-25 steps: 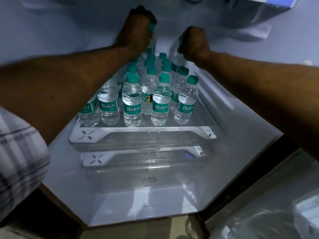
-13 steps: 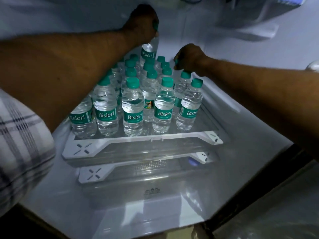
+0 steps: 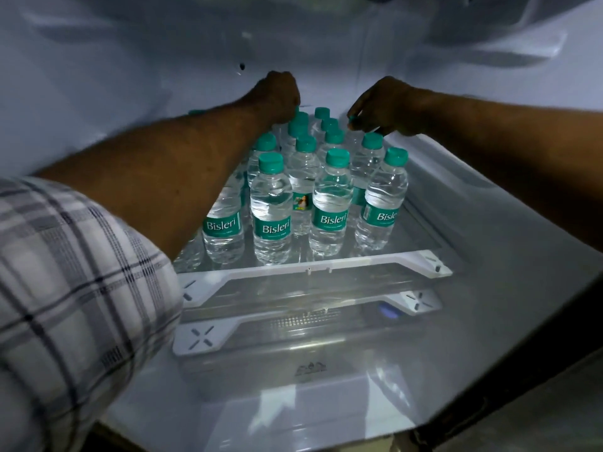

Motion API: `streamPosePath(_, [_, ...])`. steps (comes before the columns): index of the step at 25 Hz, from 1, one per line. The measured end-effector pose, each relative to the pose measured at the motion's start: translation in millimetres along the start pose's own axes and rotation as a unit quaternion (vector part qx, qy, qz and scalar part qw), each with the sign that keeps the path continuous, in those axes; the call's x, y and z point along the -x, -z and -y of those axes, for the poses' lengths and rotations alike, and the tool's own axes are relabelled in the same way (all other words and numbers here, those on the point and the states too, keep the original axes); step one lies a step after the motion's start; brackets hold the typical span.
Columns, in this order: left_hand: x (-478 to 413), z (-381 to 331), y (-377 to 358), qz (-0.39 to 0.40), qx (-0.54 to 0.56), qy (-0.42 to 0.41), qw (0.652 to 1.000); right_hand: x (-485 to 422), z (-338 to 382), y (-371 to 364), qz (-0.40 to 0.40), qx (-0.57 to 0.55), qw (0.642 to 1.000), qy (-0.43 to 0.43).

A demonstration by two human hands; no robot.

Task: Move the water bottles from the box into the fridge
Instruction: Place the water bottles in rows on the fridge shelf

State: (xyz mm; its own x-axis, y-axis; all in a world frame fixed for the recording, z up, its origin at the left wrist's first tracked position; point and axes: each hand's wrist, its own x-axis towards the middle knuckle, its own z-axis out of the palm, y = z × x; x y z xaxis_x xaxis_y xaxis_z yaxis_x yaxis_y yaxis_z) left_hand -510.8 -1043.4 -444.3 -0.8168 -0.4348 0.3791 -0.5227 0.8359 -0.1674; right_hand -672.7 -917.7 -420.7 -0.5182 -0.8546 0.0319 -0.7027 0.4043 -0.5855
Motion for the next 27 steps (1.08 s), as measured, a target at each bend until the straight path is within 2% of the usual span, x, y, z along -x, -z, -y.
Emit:
streamPosePath(1, [-27.7, 2.9, 10.3, 0.005, 0.054, 0.091, 0.994, 2.0, 1.0, -3.4, 0.004, 0.003, 1.000, 0.006])
streamPosePath(2, [-9.2, -1.3, 8.6, 0.078, 0.030, 0.169, 0.982, -1.7, -1.6, -3.8, 0.013, 0.002, 1.000, 0.009])
streamPosePath(3, [-16.8, 7.9, 8.7, 0.067, 0.049, 0.170, 0.982, 2.5, -1.2, -4.3, -0.001, 0.000, 1.000, 0.007])
streamPosePath(4, [-17.0, 7.9, 10.0, 0.057, 0.104, 0.134, 0.984, 1.4, -2.7, -4.6, -0.004, -0.007, 1.000, 0.011])
streamPosePath(5, [-8.0, 0.6, 7.6, 0.079, 0.100, 0.136, 0.982, 2.8, -3.6, -4.1, 0.000, -0.024, 1.000, 0.010])
streamPosePath(10, [15.1, -8.4, 28.7, 0.058, 0.114, 0.161, 0.979, 19.4, -1.7, -8.5, 0.007, -0.073, 0.997, 0.017])
streamPosePath(15, [53.5, -32.9, 50.0, 0.067, 0.077, 0.129, 0.986, 44.7, 0.9, -13.0, -0.032, 0.043, 0.995, 0.089])
streamPosePath(20, [94.5, -38.6, 62.4, 0.068, -0.002, 0.139, 0.988, 66.1, 12.9, -21.3, -0.110, 0.201, 0.957, 0.179])
streamPosePath(27, [159.6, -80.2, 77.0, 0.000, 0.021, 0.167, 0.986, 134.5, 17.8, -48.9, -0.182, 0.179, 0.942, 0.220])
